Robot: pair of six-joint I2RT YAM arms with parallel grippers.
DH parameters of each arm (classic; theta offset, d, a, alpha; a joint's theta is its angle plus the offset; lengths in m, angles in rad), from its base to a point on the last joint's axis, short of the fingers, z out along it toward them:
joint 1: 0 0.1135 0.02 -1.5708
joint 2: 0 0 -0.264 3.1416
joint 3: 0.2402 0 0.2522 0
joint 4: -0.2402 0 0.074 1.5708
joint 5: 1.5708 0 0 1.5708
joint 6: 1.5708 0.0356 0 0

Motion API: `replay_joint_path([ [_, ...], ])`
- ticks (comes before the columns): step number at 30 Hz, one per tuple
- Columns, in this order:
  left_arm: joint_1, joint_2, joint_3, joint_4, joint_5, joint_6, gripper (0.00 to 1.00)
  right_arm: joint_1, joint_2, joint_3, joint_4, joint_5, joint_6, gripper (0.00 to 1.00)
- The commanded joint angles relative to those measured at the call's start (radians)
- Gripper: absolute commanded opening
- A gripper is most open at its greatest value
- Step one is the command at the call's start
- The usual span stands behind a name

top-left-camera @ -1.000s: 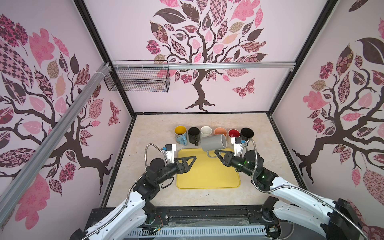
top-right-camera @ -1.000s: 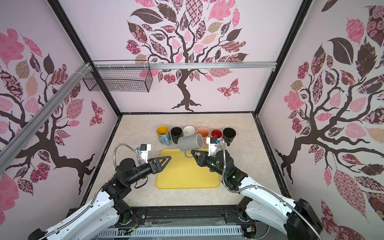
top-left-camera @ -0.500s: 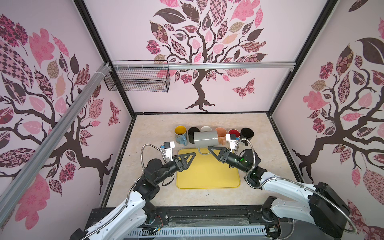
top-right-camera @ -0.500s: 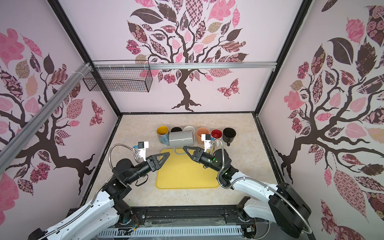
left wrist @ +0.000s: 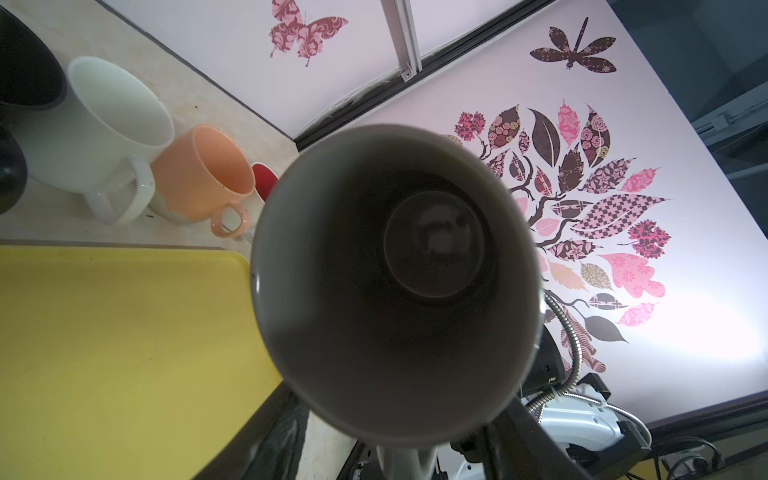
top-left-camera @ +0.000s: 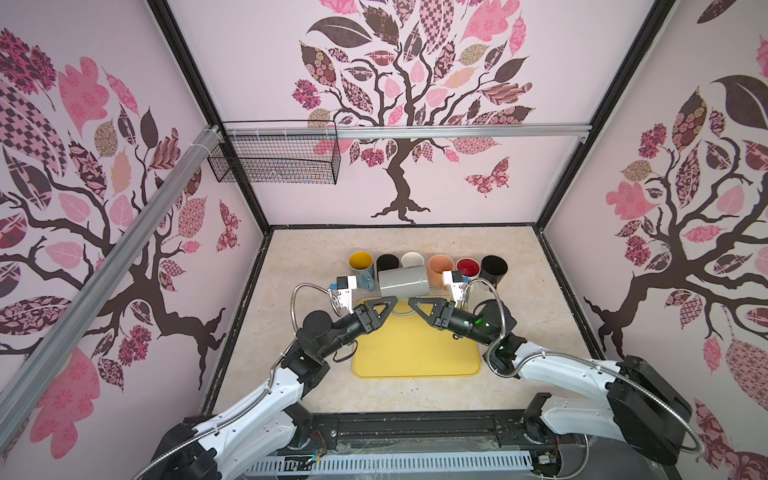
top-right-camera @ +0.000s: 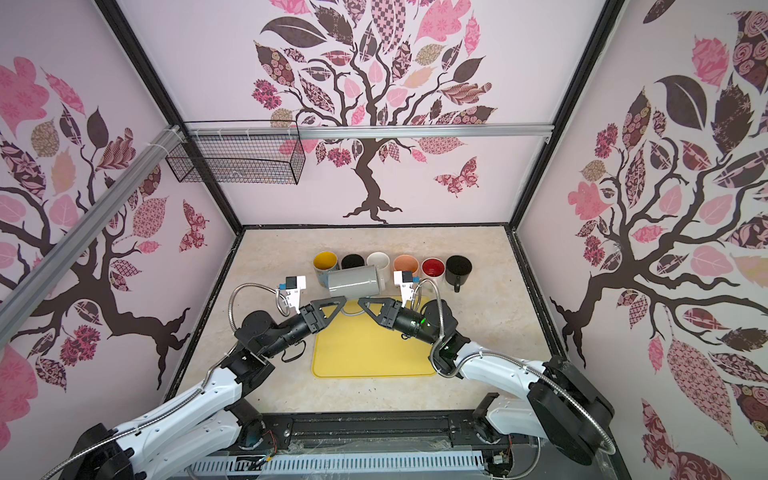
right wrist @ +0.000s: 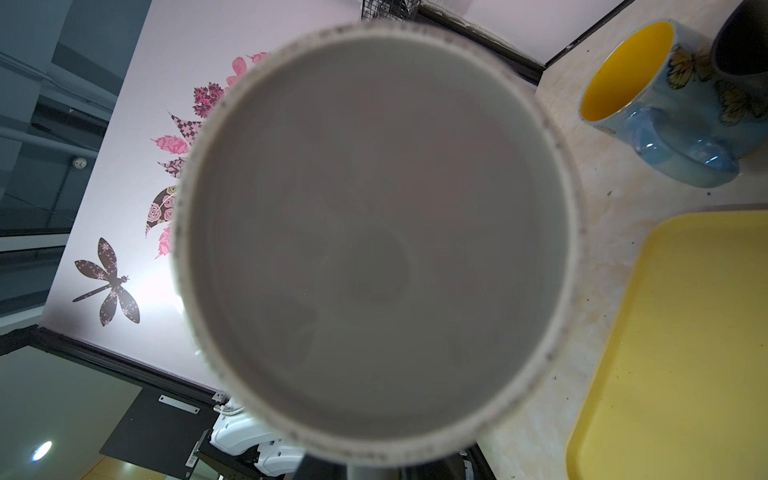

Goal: Turn the mug right side up
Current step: 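Close left gripper on the grey mug's rim beside the right gripper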

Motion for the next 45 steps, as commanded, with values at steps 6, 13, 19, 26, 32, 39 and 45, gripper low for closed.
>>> replay_joint_path([
  [6,-0.004,0.055,0.040,0.224,0.028,-0.103,0.51,0.057,0.049,0.046,0.301,0.052,-0.042,0.00],
  [13,-0.003,0.052,0.040,0.225,0.003,-0.104,0.47,0.084,0.061,0.057,0.293,0.040,-0.092,0.00],
  [19,-0.004,0.052,0.040,0.226,0.004,-0.102,0.29,0.085,0.058,0.070,0.245,0.015,-0.123,0.00],
  [26,-0.003,0.048,0.049,0.218,0.011,-0.088,0.09,0.086,0.070,0.080,0.218,-0.020,-0.119,0.00],
  [32,-0.004,0.003,0.062,0.141,-0.001,-0.024,0.00,0.086,0.071,0.071,0.194,-0.017,-0.107,0.00],
  [39,-0.004,-0.114,0.131,-0.129,-0.067,0.147,0.00,0.087,0.082,0.088,0.139,-0.040,-0.106,0.25],
  [45,-0.002,-0.174,0.164,-0.257,-0.102,0.230,0.00,0.087,0.077,0.098,0.094,-0.040,-0.119,0.43],
])
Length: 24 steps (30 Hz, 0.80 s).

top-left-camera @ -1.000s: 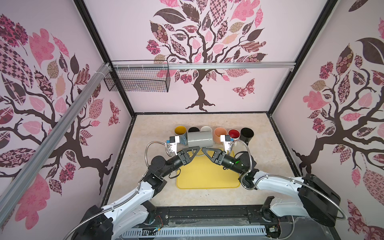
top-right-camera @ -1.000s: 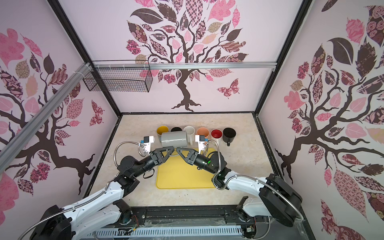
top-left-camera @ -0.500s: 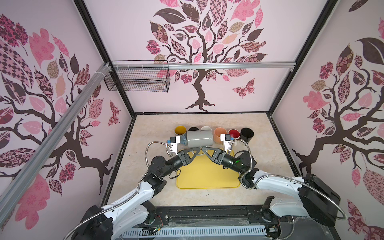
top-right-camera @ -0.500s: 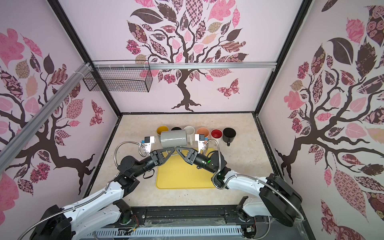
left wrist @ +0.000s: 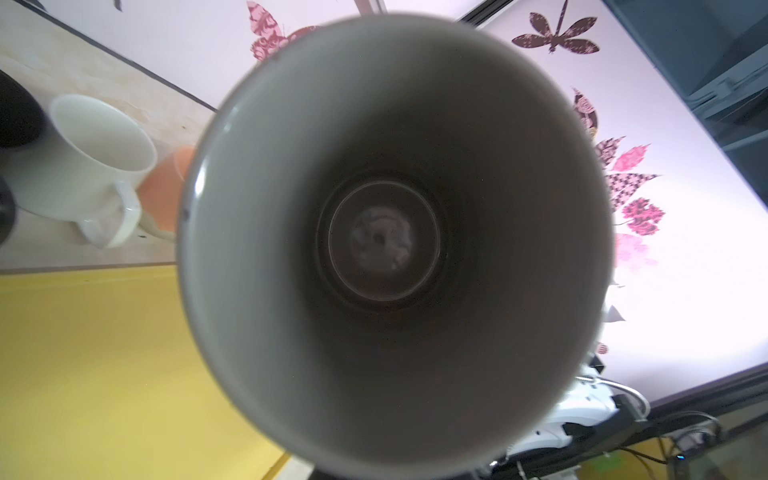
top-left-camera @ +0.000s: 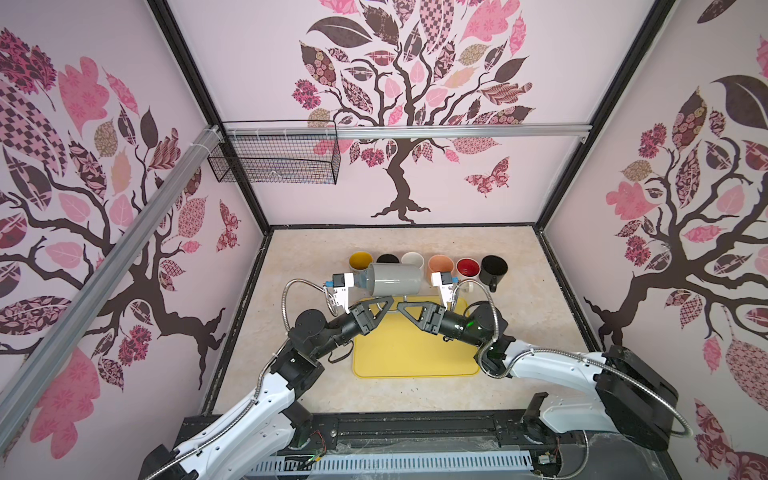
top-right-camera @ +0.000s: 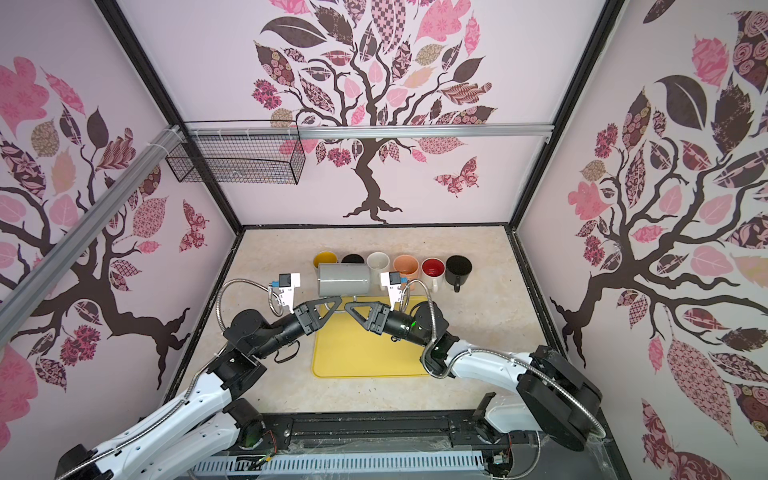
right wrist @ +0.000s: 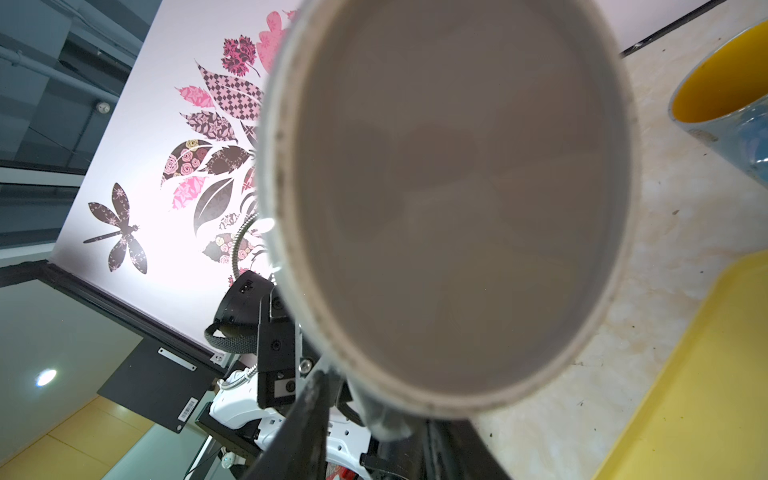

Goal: Turn the mug right side up
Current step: 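Close left gripper on the grey mug's rim beside the right gripper, then take the grey mug with left gripper while right gripper opens and draws back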

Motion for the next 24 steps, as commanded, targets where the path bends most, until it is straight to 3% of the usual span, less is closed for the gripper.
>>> replay_joint_path([
  [1,0.009,-0.038,0.080,-0.022,-0.067,0.107,0.00,0.008,0.007,0.054,0.022,-0.038,-0.018,0.43],
  [9,0.011,-0.056,0.123,-0.179,-0.145,0.209,0.00,0.008,-0.026,0.055,-0.069,-0.058,-0.040,0.50],
  [17,0.020,-0.060,0.192,-0.335,-0.179,0.290,0.00,-0.013,-0.127,-0.046,-0.176,-0.003,-0.088,0.51],
  [20,0.020,-0.047,0.228,-0.389,-0.188,0.337,0.00,-0.023,-0.166,-0.061,-0.294,0.013,-0.133,0.50],
  [24,0.020,-0.031,0.260,-0.478,-0.215,0.368,0.00,-0.023,-0.214,0.009,-0.632,0.094,-0.275,0.49],
])
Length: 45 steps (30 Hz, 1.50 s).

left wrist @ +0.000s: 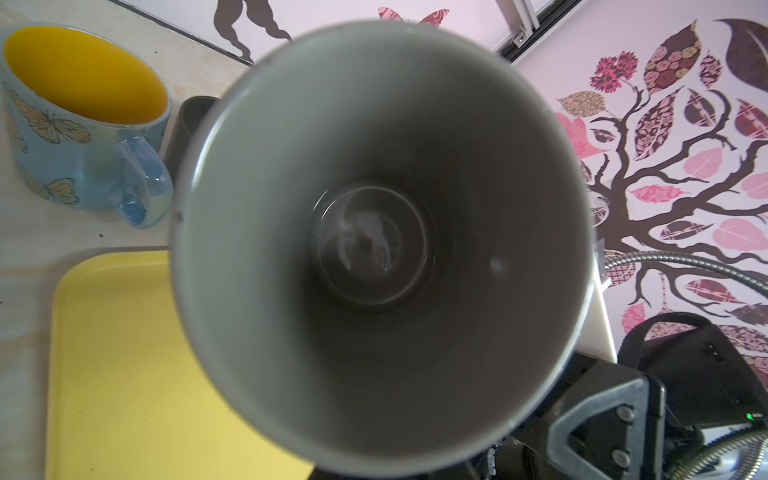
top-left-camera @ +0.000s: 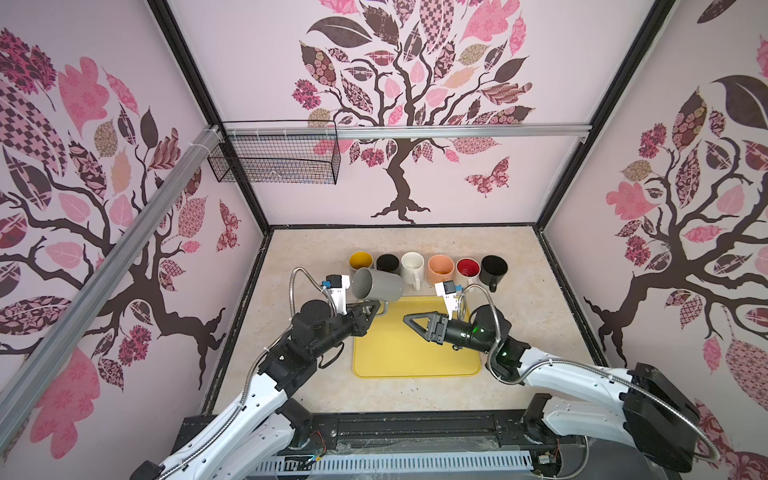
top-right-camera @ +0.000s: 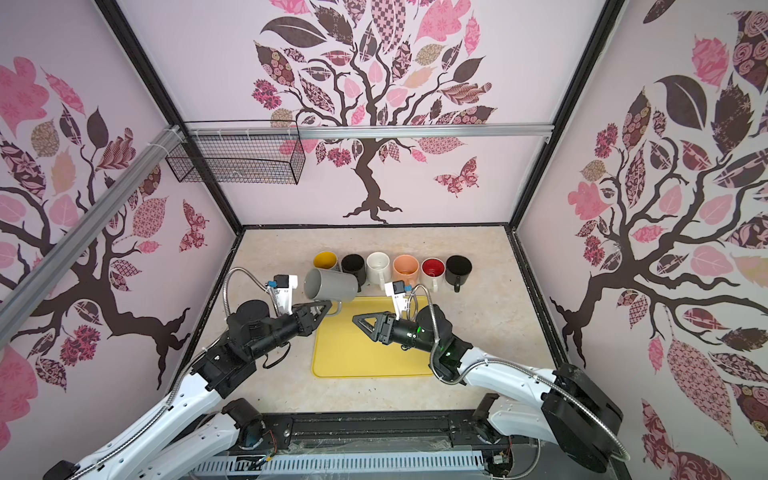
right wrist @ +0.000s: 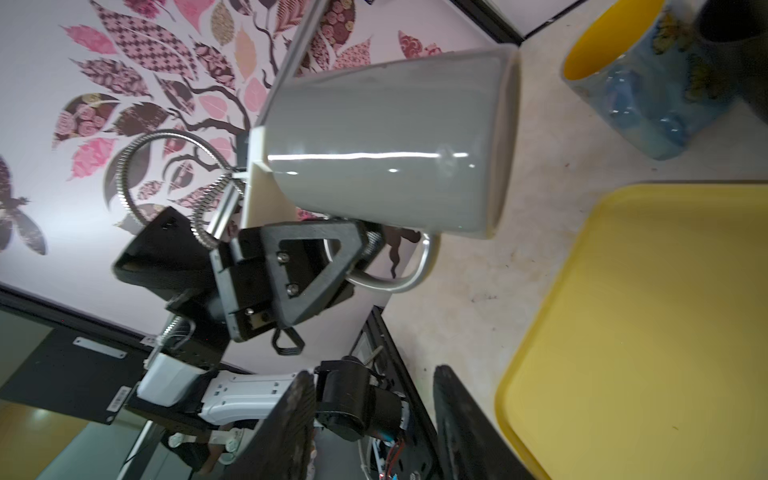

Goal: Turn the mug right side up
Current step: 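Take the grey mug with left gripper while right gripper opens and draws back, then carry the grey mug beyond the tray and lower it upright beside the blue mug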

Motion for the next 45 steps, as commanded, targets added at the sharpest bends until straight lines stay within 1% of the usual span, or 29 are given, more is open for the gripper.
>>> replay_joint_path([
  [1,0.002,-0.007,0.112,0.014,-0.042,0.083,0.00,-0.006,-0.058,0.081,-0.335,0.098,-0.155,0.49],
  [5,0.002,0.005,0.133,-0.074,-0.103,0.138,0.00,-0.006,-0.039,0.197,-0.643,0.215,-0.316,0.50],
  [8,0.002,0.014,0.155,-0.125,-0.140,0.167,0.00,-0.007,-0.006,0.236,-0.744,0.265,-0.384,0.51],
  [11,0.002,0.035,0.186,-0.170,-0.167,0.197,0.00,-0.006,0.001,0.218,-0.736,0.272,-0.395,0.51],
  [16,0.002,0.058,0.247,-0.237,-0.245,0.234,0.00,-0.007,0.009,0.214,-0.735,0.293,-0.434,0.53],
  [23,0.007,0.104,0.379,-0.327,-0.387,0.323,0.00,-0.010,0.006,0.214,-0.735,0.370,-0.504,0.54],
  [28,0.020,0.154,0.472,-0.369,-0.487,0.374,0.00,-0.023,-0.007,0.198,-0.714,0.368,-0.496,0.55],
  [31,0.071,0.199,0.527,-0.393,-0.505,0.390,0.00,-0.025,-0.023,0.187,-0.709,0.357,-0.489,0.55],
  [34,0.160,0.250,0.566,-0.421,-0.498,0.390,0.00,-0.024,-0.036,0.186,-0.716,0.346,-0.489,0.55],
  [36,0.234,0.274,0.566,-0.415,-0.457,0.380,0.00,-0.024,-0.045,0.184,-0.721,0.344,-0.488,0.56],
  [38,0.317,0.303,0.556,-0.396,-0.390,0.357,0.00,-0.026,-0.057,0.187,-0.728,0.343,-0.489,0.56],
  [41,0.399,0.364,0.557,-0.373,-0.318,0.343,0.00,-0.026,-0.067,0.186,-0.735,0.346,-0.490,0.56],
  [43,0.425,0.406,0.557,-0.363,-0.292,0.340,0.00,-0.026,-0.070,0.188,-0.741,0.347,-0.492,0.57],
  [45,0.429,0.446,0.556,-0.355,-0.299,0.343,0.00,-0.028,-0.073,0.191,-0.749,0.355,-0.493,0.57],
])
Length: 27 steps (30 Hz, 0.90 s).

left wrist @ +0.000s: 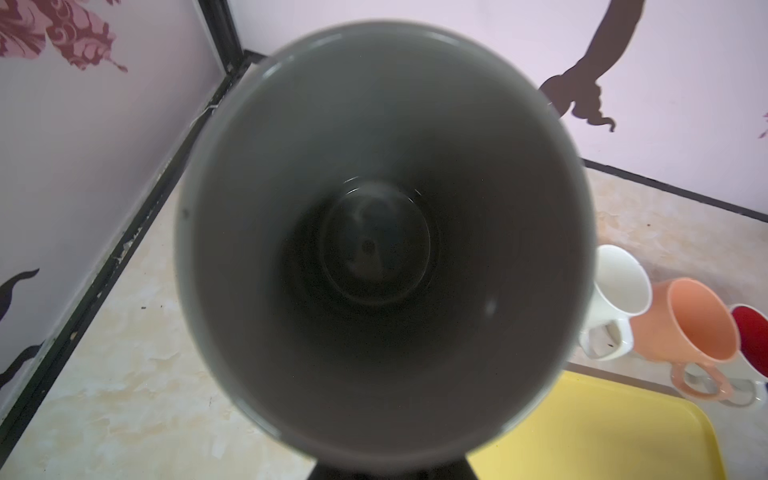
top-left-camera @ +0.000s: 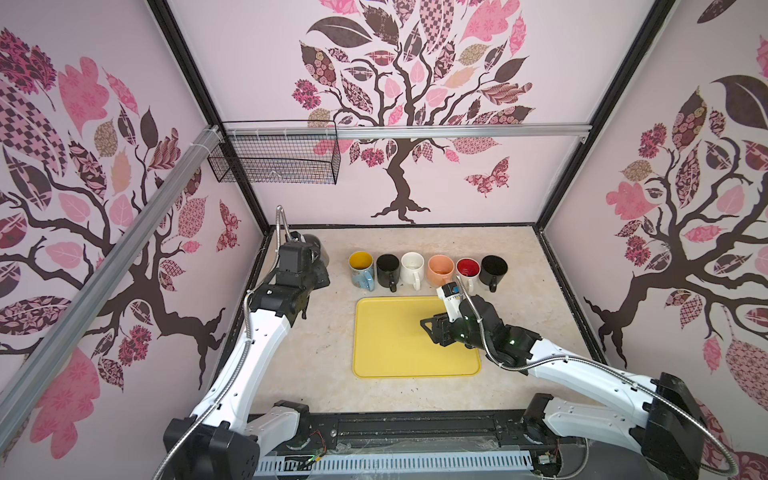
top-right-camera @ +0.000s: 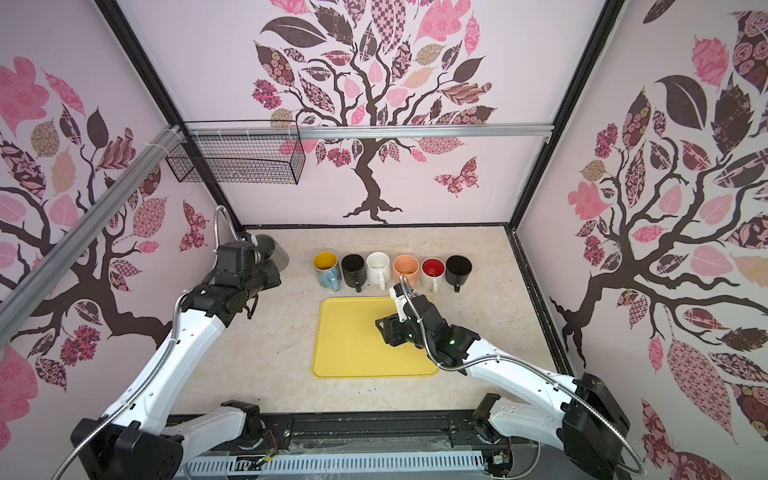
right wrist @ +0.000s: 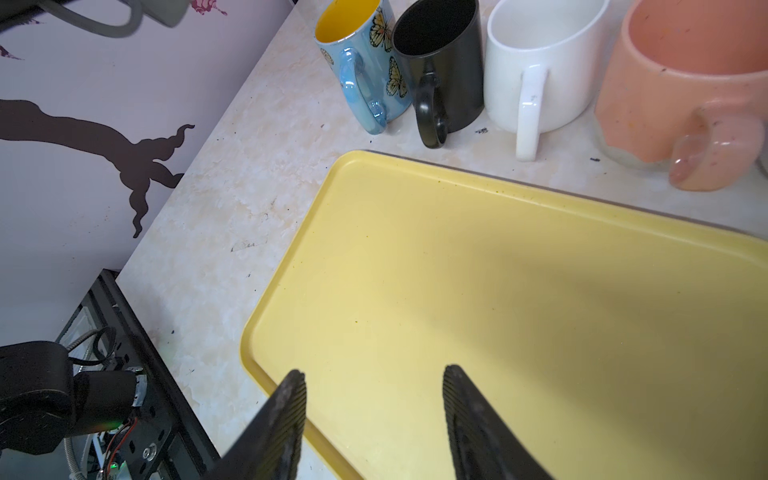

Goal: Turn the mug right side up
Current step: 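Carry the grey mug beyond the tray and lower it upright beside the blue mug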

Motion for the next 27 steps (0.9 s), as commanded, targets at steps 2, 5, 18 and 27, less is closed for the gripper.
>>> replay_joint_path([
  [2,0.002,0.045,0.054,0.128,0.050,-0.003,0.00,-0.007,-0.034,0.014,-0.023,0.014,-0.020,0.57],
  [5,0.003,0.088,0.038,0.161,0.065,-0.013,0.00,-0.006,-0.042,0.009,-0.023,0.017,-0.020,0.57],
  [18,0.007,0.206,-0.012,0.271,0.100,-0.041,0.00,-0.006,-0.045,0.003,-0.023,0.014,-0.020,0.59],
  [27,0.007,0.278,-0.041,0.318,0.088,-0.047,0.00,-0.006,-0.043,0.000,-0.022,0.015,-0.021,0.59],
])
